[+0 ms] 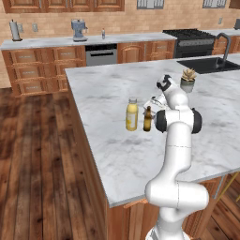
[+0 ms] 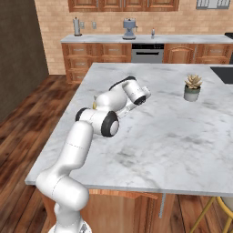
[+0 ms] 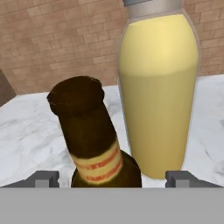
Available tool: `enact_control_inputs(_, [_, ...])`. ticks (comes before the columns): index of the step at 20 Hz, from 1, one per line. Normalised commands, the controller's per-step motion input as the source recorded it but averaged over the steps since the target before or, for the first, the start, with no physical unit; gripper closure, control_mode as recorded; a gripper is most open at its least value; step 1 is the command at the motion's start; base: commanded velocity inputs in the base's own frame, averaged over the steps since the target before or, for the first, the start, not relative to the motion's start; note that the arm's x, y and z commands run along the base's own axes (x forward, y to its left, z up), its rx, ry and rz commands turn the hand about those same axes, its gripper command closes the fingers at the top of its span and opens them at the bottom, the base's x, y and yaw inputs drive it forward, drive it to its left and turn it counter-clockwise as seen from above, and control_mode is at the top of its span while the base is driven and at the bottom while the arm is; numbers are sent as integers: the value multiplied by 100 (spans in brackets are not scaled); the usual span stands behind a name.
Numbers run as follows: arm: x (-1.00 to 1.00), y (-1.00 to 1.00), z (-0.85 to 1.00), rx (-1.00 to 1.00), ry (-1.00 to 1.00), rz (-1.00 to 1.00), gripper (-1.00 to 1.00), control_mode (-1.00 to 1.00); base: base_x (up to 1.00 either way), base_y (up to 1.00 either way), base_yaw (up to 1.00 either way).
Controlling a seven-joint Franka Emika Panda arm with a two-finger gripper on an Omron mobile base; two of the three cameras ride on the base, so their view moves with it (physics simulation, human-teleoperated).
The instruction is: Place the drinks on the dining counter in a tight cluster.
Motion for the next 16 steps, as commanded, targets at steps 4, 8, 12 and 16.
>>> enact_control_inputs(4, [0, 0, 0, 0, 0, 0, -100, -100, 0, 0, 0])
enact_control_inputs(8, [0, -1, 0, 0, 0, 0, -100, -100, 0, 0, 0])
enact_control_inputs(12, [0, -23, 19, 2, 0, -3, -100, -100, 0, 0, 0])
enact_control_inputs(16, [6, -23, 25, 2, 0, -6, -100, -100, 0, 0, 0])
